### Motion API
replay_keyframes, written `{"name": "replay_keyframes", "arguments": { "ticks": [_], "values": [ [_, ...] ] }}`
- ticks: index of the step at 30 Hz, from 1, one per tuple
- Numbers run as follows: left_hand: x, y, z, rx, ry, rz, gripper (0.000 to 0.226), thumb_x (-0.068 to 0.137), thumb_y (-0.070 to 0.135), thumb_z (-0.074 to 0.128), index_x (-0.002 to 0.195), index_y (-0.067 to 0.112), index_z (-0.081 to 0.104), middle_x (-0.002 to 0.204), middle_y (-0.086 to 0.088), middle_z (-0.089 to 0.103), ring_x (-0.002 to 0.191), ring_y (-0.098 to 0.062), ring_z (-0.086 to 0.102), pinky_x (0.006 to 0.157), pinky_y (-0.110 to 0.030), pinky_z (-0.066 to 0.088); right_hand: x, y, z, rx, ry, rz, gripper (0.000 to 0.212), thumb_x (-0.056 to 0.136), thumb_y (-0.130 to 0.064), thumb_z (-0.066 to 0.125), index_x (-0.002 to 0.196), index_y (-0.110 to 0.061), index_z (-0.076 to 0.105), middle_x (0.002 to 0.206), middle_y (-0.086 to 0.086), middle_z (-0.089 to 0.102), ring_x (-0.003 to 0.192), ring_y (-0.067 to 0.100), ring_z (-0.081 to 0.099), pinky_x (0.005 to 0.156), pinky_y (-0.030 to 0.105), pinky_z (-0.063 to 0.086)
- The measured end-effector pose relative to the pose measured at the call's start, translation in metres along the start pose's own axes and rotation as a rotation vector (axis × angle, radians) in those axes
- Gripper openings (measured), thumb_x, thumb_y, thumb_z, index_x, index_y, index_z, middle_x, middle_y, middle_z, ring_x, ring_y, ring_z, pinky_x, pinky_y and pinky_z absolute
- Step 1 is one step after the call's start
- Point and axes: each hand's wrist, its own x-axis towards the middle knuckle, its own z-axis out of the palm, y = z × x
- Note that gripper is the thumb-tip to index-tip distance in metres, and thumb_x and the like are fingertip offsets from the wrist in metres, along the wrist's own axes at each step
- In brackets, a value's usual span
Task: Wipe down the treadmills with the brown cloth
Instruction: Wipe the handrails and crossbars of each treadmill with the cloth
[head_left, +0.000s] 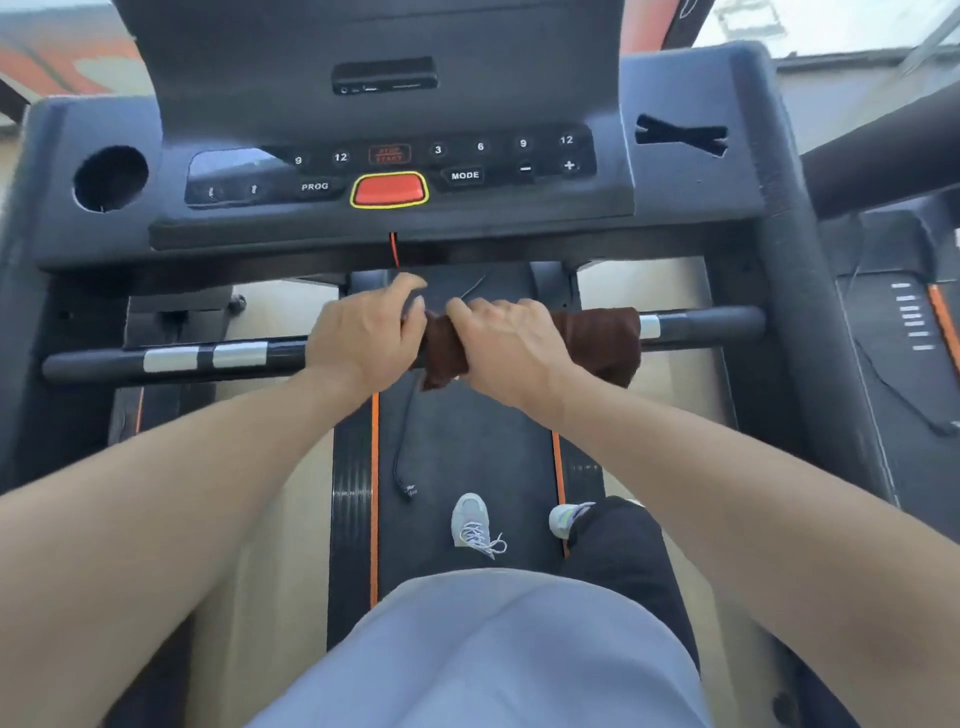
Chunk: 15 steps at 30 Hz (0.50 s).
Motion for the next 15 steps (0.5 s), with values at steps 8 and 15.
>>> {"name": "replay_keyframes", "arguments": {
  "ticks": [8, 15],
  "values": [
    [0.028, -0.002, 0.004, 0.181, -0.205, 0.062, 0.046, 0.099, 0.056, 0.043, 0.073, 0.024, 0.063, 0.064, -0.007, 0.064, 0.072, -0.035, 0.065, 0.065, -0.037, 0.045, -0.074, 0.147, -0.043, -0.066, -0.299, 0.129, 0.033, 0.083, -0.040, 0.067, 0.106, -0.020, 0.055, 0.096, -0.001, 0.070, 0.082, 0.031, 0.070, 0.067, 0.034, 0.041],
    [0.022, -0.002, 0.002, 0.027, -0.137, 0.042, 0.036, 0.092, 0.049, 0.033, 0.066, 0.026, 0.043, 0.058, -0.010, 0.057, 0.061, -0.028, 0.043, 0.060, -0.035, 0.037, -0.071, 0.158, -0.052, -0.041, -0.435, 0.178, 0.036, 0.081, -0.048, 0.071, 0.106, -0.026, 0.058, 0.087, -0.006, 0.067, 0.070, 0.025, 0.059, 0.071, 0.035, 0.050]
  ]
}}
